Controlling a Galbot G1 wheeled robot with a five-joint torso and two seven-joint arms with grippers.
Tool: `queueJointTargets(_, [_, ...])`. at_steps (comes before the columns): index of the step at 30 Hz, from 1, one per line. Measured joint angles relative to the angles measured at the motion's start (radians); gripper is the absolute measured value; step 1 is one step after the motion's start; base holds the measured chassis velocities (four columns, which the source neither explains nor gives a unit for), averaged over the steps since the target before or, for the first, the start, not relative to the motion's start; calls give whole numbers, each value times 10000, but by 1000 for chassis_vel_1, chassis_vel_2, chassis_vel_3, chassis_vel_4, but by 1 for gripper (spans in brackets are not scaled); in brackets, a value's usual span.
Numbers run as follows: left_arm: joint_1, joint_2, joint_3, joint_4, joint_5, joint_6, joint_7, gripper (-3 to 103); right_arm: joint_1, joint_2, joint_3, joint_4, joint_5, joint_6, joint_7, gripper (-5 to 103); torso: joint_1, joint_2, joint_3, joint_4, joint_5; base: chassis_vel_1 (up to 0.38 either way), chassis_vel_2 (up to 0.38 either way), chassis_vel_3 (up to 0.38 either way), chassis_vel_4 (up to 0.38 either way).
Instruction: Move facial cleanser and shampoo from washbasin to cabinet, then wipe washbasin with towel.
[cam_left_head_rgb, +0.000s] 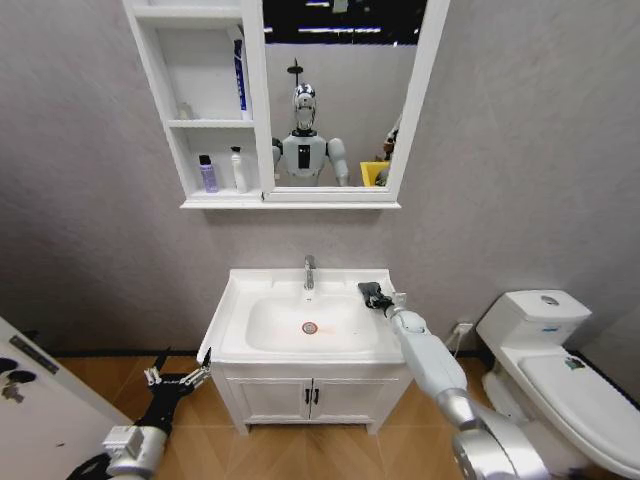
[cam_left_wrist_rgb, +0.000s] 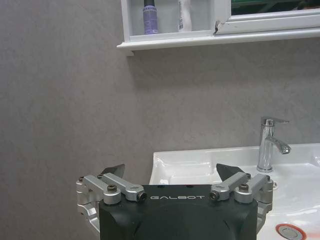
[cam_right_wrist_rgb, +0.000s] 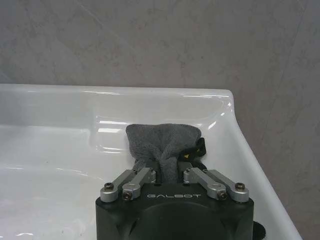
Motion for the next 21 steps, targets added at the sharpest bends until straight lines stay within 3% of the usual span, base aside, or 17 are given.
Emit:
queueJointTargets(7, [0, 0, 0, 1, 0, 0, 0, 100, -71, -38, 57, 182, -61, 3, -31, 2, 1, 0, 0, -1, 2, 0, 0, 0, 0])
queueJointTargets(13, [0, 0, 0, 1, -1, 0, 0, 100, -437, -122, 84, 922, 267, -152, 58, 2, 2, 0, 1, -2, 1, 0, 0, 0, 0])
queueJointTargets(17, [0, 0, -1, 2, 0, 0, -4, 100, -1404, -206, -284, 3220, 1591, -817, 512, 2, 2, 0, 0, -2, -1, 0, 0, 0, 0])
queueJointTargets(21, [0, 0, 0, 3, -1, 1, -6, 100, -2065, -145, -801, 4925, 2109, -1289, 1113, 2, -1, 1, -2, 2, -7, 0, 0, 0, 0])
